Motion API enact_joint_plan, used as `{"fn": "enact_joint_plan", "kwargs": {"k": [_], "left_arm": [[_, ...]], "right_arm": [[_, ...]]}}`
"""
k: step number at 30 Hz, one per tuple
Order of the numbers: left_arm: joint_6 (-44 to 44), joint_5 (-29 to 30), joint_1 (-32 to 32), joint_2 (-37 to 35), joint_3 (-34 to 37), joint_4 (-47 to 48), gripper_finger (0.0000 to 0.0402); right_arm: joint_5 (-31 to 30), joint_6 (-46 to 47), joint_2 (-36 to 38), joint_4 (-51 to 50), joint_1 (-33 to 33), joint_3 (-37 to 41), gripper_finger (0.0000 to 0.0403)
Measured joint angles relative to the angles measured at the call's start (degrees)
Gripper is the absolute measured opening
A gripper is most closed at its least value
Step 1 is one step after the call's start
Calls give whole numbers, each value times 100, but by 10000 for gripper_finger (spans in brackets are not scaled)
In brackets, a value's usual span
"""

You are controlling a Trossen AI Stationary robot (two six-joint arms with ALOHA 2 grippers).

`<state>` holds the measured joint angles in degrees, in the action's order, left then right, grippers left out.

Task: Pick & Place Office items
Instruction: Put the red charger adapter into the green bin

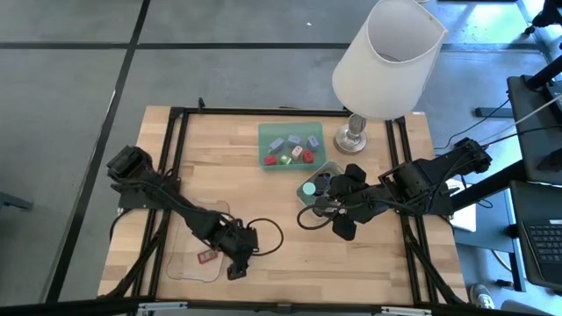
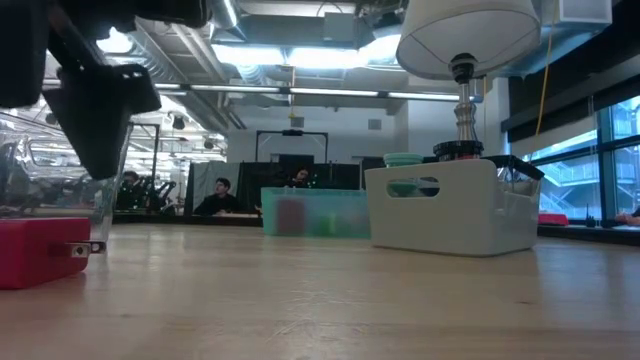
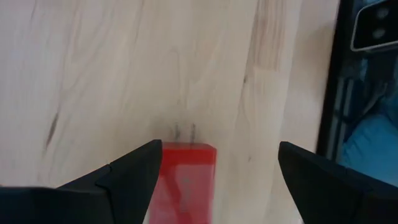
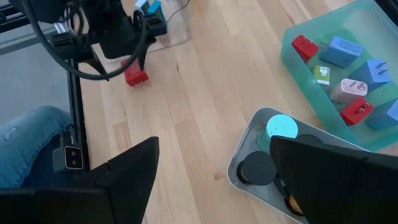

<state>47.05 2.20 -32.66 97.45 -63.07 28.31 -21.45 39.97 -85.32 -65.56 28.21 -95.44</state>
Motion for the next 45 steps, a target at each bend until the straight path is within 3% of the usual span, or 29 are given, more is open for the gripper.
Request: {"fn": "enact_joint_plan", "kwargs": {"k": [12,20,28,37,45], "left_arm": [[-361,-702,203,590,0,83,315],[-767,-665,303,571,1,156,315],[-1718,-732,292,571,0,290,315],[-1783,-699,68,571,2,339,315],[-1891,-309,-26,773,0,467,315]], "right_arm": [[-11,0,0,18,-1,0,310],[-11,0,0,22,0,0,310],[-11,2,0,24,0,0,310],[-9,0,0,25,-2,0,311],[-9,0,0,32,0,0,311]]}}
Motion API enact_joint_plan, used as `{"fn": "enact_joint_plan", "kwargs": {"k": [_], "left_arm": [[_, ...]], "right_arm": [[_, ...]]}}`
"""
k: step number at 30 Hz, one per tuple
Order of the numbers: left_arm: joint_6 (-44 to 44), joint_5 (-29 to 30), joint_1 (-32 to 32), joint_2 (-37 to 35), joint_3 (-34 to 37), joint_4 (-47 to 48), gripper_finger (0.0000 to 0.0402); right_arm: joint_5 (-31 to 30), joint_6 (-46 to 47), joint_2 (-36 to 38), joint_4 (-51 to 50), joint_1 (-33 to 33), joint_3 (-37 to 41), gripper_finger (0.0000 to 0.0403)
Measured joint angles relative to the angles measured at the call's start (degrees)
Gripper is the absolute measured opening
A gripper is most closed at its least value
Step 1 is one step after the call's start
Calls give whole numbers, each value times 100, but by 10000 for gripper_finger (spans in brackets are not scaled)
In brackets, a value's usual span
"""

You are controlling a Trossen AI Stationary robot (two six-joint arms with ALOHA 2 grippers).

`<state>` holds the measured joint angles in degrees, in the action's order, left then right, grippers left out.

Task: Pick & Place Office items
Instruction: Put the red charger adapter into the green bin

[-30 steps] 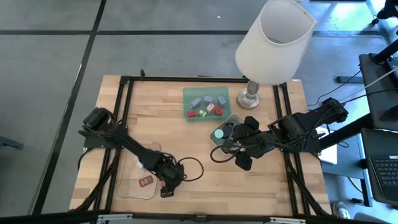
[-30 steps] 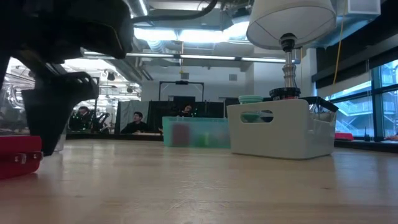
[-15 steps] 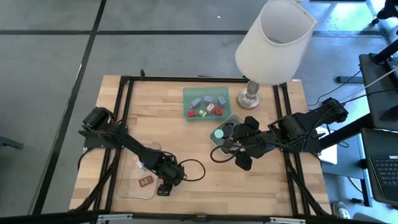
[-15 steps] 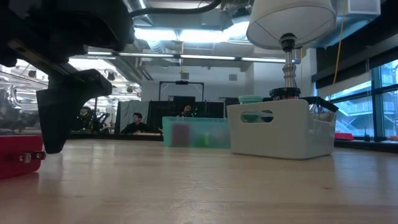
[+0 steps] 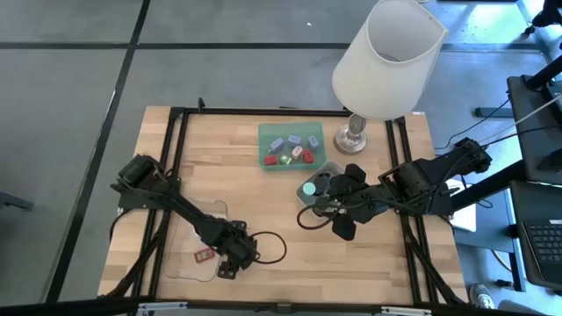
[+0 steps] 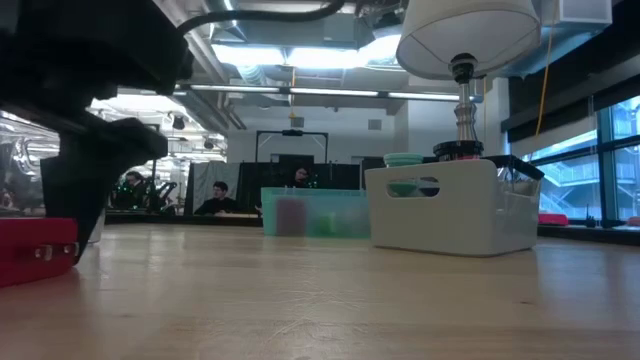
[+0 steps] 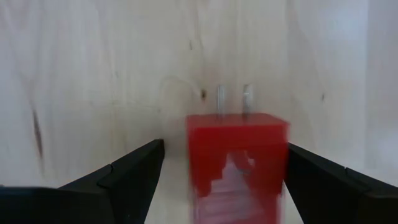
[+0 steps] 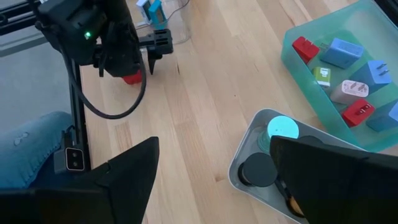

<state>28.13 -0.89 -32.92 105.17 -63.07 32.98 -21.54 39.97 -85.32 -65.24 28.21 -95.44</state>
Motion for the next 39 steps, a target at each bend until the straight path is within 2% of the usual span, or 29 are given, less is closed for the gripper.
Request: {"fn": "enact_joint_plan", "kwargs": {"k": [7,16,23,26,29,36,39], "left_arm": [[-236,44,2,46,-10,26,294],[-195,116,2,-25,7,19,209],[-306,511,18,-23,-574,99,208],[-504,963,70,-23,-1073,302,208],[-853,1689,136,-25,-1595,627,212],[-1726,4392,489,-34,-2386,1537,212],[-1786,5146,867,-34,-2508,2046,212]], "right_arm": [[1,0,0,9,0,0,311],[13,0,0,9,-1,0,311],[12,0,0,9,-2,0,311],[11,0,0,9,-2,0,311],[11,0,0,9,-2,0,311],[11,0,0,9,-1,0,311],[10,0,0,9,-1,0,311]]}}
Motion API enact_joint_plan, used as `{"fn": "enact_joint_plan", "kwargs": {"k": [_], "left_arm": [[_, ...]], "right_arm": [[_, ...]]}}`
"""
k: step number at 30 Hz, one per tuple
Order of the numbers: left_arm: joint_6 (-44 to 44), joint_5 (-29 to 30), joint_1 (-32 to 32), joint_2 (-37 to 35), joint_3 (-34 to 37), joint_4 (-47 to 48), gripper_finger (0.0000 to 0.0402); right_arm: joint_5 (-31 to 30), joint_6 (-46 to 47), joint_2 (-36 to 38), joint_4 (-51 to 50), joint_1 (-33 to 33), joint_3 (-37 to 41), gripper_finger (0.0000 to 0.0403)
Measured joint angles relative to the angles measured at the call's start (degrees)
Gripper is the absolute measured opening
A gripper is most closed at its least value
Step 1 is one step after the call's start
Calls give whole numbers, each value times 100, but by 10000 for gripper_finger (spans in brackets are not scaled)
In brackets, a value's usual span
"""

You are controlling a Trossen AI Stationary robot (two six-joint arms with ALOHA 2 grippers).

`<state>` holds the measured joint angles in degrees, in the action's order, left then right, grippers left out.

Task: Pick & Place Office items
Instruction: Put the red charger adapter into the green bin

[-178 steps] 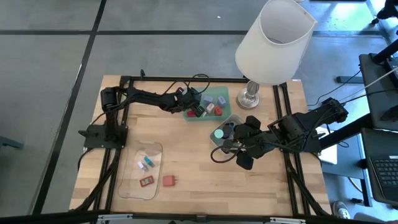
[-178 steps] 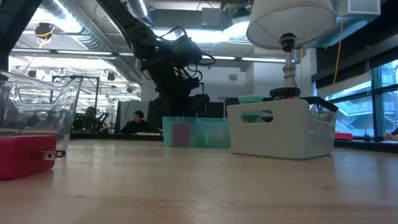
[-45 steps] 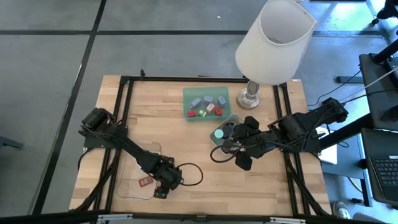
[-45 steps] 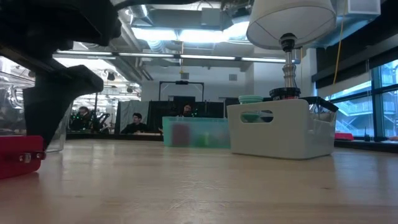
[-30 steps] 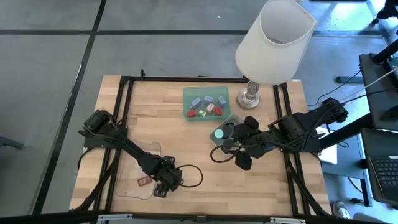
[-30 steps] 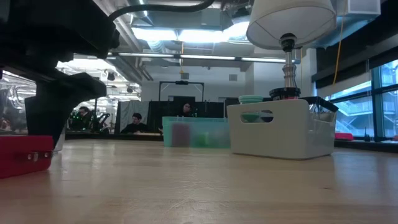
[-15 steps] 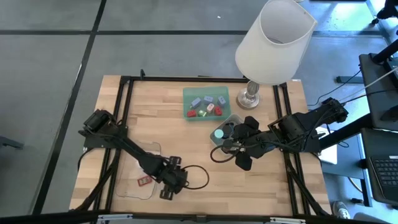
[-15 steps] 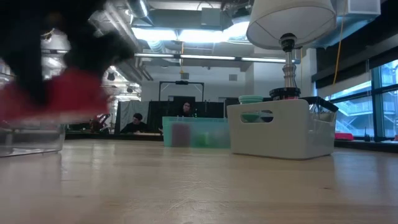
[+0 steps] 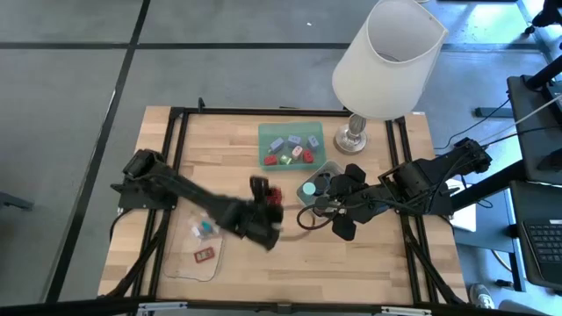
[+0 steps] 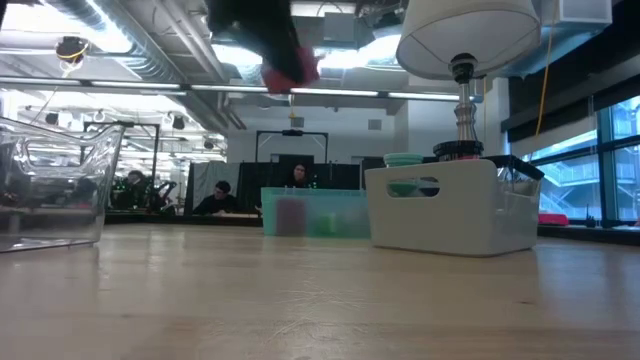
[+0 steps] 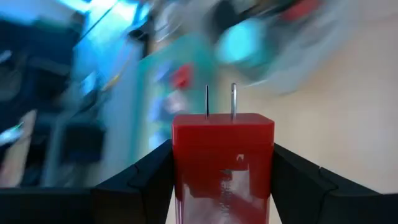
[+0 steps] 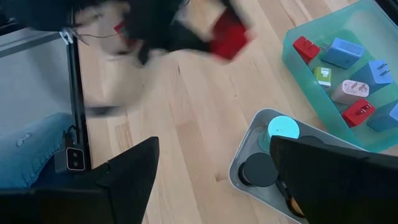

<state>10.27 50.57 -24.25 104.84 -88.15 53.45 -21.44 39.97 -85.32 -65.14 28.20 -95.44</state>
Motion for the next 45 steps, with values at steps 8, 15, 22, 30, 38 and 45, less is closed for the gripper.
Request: {"fn": "enact_joint_plan", "kwargs": {"k": [8,15,22,30,38,45], "left_arm": [[219,-612,1777,-31,236,409,212],[-76,-1169,3139,-28,816,-1037,212],[-255,-1544,3851,-28,1476,-3217,212],[-50,-1444,4135,-28,2296,-4700,212],[258,-992,4196,-28,2852,-5400,212],[403,-1004,4199,113,2873,-5527,212]], "right_arm": [[-4,0,0,0,1,0,311],[-12,0,0,-1,0,0,311],[-12,0,0,0,0,0,311],[-12,0,0,0,0,0,310],[-10,0,0,-1,1,0,310],[-10,0,0,0,1,0,310]]}}
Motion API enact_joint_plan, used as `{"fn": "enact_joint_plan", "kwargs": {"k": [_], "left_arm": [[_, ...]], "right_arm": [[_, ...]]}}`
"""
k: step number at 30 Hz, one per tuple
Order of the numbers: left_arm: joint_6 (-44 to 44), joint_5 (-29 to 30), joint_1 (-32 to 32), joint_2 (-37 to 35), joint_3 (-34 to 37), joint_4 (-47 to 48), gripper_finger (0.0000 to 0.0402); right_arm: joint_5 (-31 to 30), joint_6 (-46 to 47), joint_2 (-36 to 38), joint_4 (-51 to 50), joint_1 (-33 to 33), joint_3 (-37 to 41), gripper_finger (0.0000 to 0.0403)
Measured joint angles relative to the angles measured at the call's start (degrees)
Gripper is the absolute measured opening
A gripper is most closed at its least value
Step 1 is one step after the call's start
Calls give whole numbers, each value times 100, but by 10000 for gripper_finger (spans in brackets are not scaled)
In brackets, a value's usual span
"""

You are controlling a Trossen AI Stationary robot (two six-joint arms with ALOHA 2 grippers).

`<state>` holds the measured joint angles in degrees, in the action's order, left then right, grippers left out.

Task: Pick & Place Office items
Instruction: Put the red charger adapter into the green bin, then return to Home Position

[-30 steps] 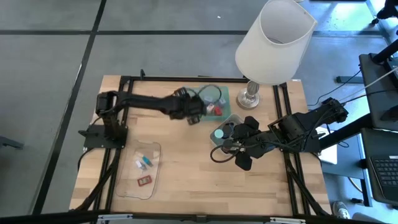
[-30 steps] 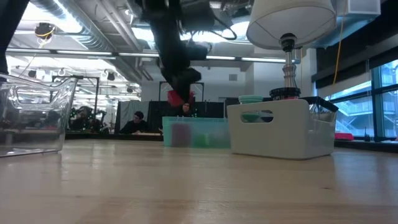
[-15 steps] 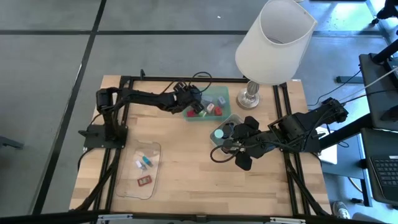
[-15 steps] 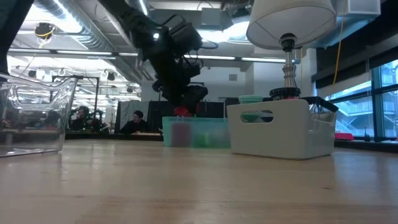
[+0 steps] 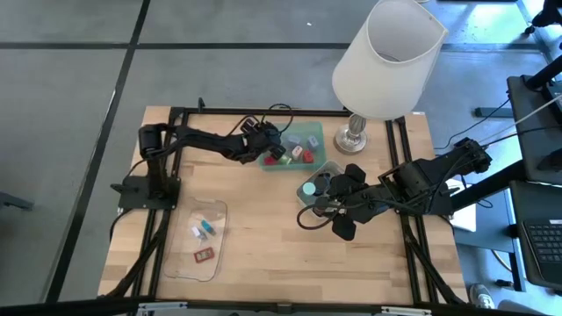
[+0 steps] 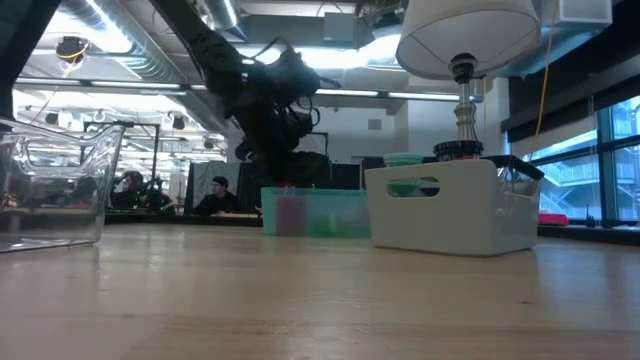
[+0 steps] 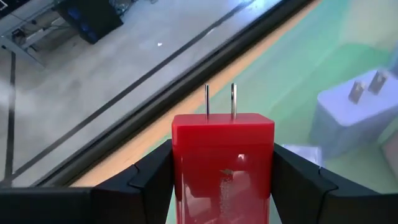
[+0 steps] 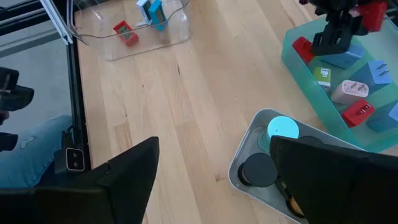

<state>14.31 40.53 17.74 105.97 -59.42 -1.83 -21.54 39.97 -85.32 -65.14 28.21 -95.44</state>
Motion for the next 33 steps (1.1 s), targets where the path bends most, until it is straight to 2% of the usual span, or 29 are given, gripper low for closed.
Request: {"fn": "enact_joint_plan", "kwargs": {"k": [9,23,29,33], "left_arm": [[1,7,6,284,0,-75,213],[-4,-49,11,291,2,-96,246],[-78,-296,-25,119,-156,-7,263],[-289,-728,-128,-305,-396,422,271]], "right_arm": [[13,0,2,-1,0,0,310],[11,0,2,0,-1,0,310],[9,0,2,1,0,0,310],[9,0,2,20,-1,2,311]]}}
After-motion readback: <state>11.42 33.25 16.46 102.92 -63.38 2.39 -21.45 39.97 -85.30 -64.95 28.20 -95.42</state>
